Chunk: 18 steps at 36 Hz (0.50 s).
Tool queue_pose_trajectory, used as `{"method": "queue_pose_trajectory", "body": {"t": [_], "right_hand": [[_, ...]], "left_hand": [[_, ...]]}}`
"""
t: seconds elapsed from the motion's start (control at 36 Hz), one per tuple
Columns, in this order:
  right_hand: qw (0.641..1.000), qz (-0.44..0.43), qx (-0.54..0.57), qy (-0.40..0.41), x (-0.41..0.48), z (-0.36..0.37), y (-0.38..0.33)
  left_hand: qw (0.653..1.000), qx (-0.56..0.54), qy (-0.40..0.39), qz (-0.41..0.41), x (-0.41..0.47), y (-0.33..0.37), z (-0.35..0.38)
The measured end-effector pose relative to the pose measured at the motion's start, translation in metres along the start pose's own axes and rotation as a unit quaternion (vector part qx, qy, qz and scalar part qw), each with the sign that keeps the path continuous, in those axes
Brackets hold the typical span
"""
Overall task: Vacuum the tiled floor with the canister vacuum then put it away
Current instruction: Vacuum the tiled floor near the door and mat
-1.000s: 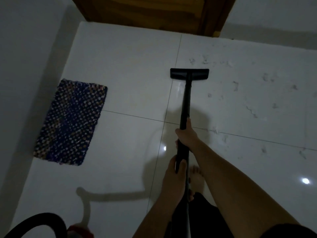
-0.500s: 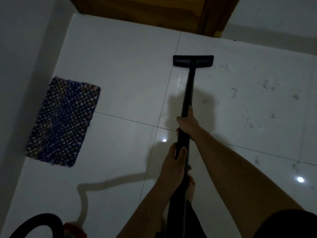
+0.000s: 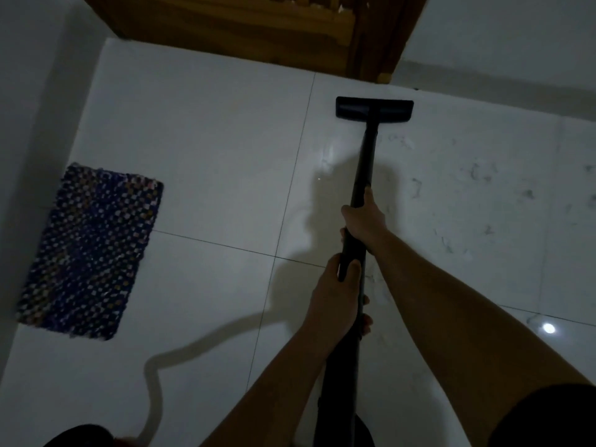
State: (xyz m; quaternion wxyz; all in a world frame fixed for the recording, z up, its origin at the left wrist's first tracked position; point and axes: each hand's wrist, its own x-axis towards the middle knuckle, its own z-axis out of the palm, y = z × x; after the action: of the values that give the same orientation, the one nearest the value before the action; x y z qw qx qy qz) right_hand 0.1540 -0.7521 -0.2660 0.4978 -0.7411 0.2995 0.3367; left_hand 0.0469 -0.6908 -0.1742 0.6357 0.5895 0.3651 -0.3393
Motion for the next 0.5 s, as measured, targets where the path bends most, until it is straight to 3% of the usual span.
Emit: {"method": "queue_pose_trajectory", "body": {"t": [0.5], "right_hand": [[0.999, 0.01, 0.004, 0.046, 0.02, -0.04, -0.008]], "left_hand": [[0.999, 0.032, -0.015, 0.002, 0.019, 0.021, 0.032]]}}
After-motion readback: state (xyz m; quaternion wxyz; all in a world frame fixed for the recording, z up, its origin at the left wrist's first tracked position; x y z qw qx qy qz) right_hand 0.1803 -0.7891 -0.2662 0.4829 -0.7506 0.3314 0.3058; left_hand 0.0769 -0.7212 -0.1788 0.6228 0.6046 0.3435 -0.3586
